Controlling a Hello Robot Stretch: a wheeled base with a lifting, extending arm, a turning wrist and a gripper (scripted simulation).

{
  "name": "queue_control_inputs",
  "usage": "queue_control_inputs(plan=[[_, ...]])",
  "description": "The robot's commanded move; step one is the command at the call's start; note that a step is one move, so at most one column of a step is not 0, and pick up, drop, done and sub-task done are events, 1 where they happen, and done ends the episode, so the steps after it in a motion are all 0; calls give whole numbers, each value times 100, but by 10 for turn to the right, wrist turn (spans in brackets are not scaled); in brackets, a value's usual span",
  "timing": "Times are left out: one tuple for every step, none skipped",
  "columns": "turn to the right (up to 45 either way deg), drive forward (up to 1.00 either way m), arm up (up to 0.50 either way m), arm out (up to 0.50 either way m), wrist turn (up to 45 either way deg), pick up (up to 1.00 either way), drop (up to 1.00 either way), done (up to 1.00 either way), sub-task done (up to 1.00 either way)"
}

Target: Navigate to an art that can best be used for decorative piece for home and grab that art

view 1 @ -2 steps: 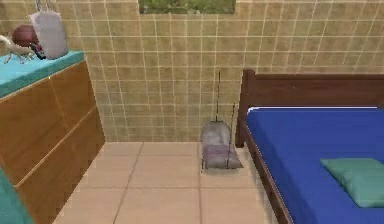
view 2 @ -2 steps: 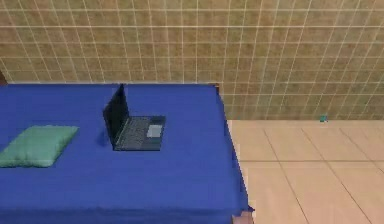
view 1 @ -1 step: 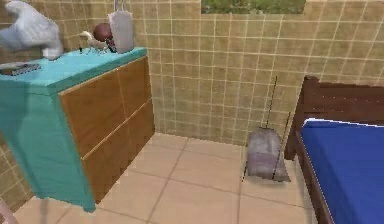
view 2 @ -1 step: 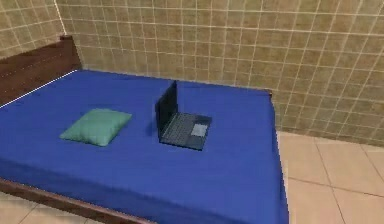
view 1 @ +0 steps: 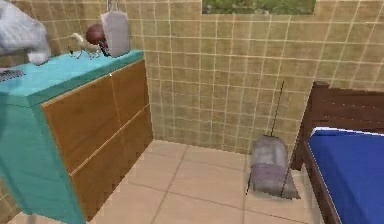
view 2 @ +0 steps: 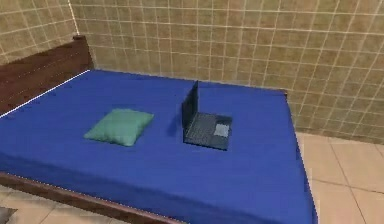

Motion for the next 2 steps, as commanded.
queue_control_inputs(plan=[[-60, 0, 0, 0, 0, 0, 0, 0, 0], [0, 100, 0, 0, 0, 0, 0, 0, 0]])
